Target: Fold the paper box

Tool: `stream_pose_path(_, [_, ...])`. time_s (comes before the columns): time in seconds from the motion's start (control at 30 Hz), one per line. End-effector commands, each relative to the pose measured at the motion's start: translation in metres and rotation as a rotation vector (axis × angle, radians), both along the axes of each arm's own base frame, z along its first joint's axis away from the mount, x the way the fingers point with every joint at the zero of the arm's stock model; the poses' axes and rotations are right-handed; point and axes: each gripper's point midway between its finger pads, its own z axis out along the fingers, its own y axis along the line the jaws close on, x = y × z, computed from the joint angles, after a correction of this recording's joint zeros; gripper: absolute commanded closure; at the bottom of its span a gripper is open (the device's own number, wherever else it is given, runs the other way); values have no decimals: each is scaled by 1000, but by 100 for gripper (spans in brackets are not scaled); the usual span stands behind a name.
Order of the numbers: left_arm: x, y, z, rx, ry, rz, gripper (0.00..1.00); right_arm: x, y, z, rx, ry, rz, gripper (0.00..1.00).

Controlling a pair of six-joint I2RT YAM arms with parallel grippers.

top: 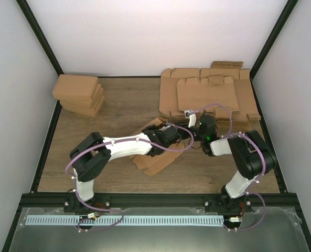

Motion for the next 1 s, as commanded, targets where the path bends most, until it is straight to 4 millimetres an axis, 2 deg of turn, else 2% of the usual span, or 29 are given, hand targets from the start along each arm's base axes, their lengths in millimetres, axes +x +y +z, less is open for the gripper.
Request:
stream_pose_path(0.0, [-12,-5,-12,-14,69,-39,96,8,-16,24,-14,-119,-114,48])
stream_pose_path(0.1, [-12,-5,-12,-13,69,-39,96,2,-31,44,8,-197,-187,42])
stream_pose_path(0.17, [-12,-5,-12,-15,68,-39,96,-4,-45,65,29,-273,-259,38])
stream_pose_path(0.3, [-12,-5,-11,-17,68,-39,96,1,-87,88,35,-306,-512,28])
stream_pose_path(0.37, [-11,-5,-11,-15,68,-40,96,3,-112,96,83,-285,-666,29])
stream_pose_path(0.4, [-12,-5,-11,-10,69,-40,96,-1,-115,104,114,-314,-680,29])
stream_pose_path(0.43, [-12,-5,-12,-8,69,-39,96,-7,-112,115,136,-371,-646,23])
stream_pose_path(0.47, [-12,-4,-12,-8,69,-38,96,-7,-106,124,142,-403,-616,10])
stream_pose_path(0.5, [-13,-4,-13,-6,72,-39,96,0,-103,122,125,-370,-608,2])
stream_pose_path(0.6, [-13,-3,-13,-2,70,-37,96,30,-97,104,10,-152,-628,0])
stream_pose_path(0.63, [-13,-3,-13,-2,70,-36,96,31,-91,108,5,-146,-595,0])
stream_pose_path(0.77, [-13,-2,-12,-2,67,-35,96,3,-82,132,87,-314,-478,0])
stream_pose_path(0.87, [-13,-2,-11,-2,64,-33,96,13,-96,125,61,-260,-573,0])
stream_pose_path(0.97, [-13,-3,-12,-3,66,-35,96,22,-99,124,36,-214,-606,0])
